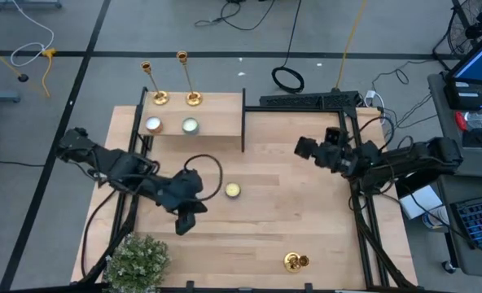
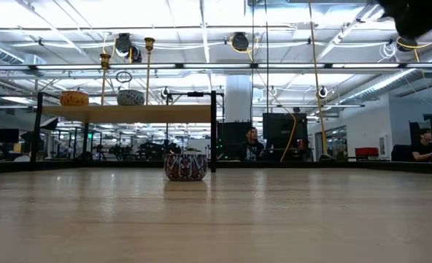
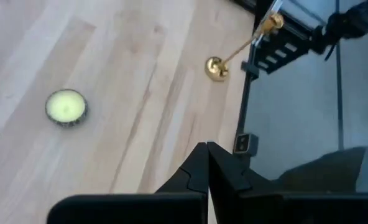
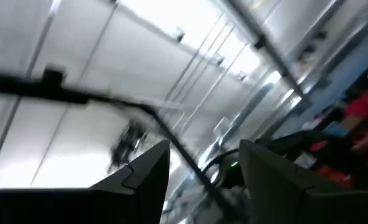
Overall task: Pick & Place candle stick holders
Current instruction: Put the gold candle holder on the shelf
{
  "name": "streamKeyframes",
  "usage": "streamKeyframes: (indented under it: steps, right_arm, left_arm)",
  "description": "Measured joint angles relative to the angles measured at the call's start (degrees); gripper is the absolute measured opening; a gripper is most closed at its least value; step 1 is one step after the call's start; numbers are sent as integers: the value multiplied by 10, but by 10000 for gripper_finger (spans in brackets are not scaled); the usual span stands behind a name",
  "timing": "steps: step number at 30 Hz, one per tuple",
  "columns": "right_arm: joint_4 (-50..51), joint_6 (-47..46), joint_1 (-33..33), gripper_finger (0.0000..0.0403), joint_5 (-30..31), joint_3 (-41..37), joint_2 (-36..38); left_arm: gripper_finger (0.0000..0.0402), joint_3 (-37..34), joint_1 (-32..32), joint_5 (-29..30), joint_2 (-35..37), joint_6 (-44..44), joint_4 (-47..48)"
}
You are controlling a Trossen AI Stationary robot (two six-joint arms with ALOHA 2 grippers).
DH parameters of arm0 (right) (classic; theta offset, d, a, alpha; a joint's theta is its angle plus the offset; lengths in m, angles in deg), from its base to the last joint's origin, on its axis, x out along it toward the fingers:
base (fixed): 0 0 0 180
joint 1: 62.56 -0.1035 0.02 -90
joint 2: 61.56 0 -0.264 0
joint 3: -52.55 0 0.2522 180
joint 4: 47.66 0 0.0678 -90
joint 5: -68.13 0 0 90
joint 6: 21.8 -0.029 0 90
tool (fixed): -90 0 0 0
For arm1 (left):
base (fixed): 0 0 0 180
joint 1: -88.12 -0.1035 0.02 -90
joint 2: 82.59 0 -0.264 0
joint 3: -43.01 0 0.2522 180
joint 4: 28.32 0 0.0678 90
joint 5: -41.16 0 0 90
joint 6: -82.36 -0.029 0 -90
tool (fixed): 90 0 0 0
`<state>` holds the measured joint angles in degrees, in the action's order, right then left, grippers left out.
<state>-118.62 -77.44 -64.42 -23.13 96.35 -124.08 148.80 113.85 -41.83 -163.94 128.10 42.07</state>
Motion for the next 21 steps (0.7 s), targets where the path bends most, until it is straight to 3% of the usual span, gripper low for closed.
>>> streamKeyframes:
  steps: [4, 6, 10, 13, 15, 18, 21]
  right_arm:
    - [166, 66, -51, 192, -61, 93, 2]
    - [285, 105, -85, 192, -64, 133, 2]
    - [518, 145, -145, 192, -17, 195, 2]
    - [634, 141, -196, 192, 37, 215, 2]
    - [695, 95, -222, 192, 49, 216, 7]
    - [774, -48, -252, 192, 55, 217, 16]
    - [818, -151, -283, 192, 56, 217, 18]
  left_arm:
    - [3, 0, 36, 33, 1, 34, -1]
    - [2, 0, 61, 52, 1, 54, -1]
    - [5, 0, 118, 126, -1, 109, 3]
    - [4, 0, 169, 205, -1, 147, 5]
    - [2, 0, 201, 249, -4, 166, 5]
    - [5, 0, 241, 305, -14, 207, 2]
    - [7, 0, 265, 334, -29, 230, -6]
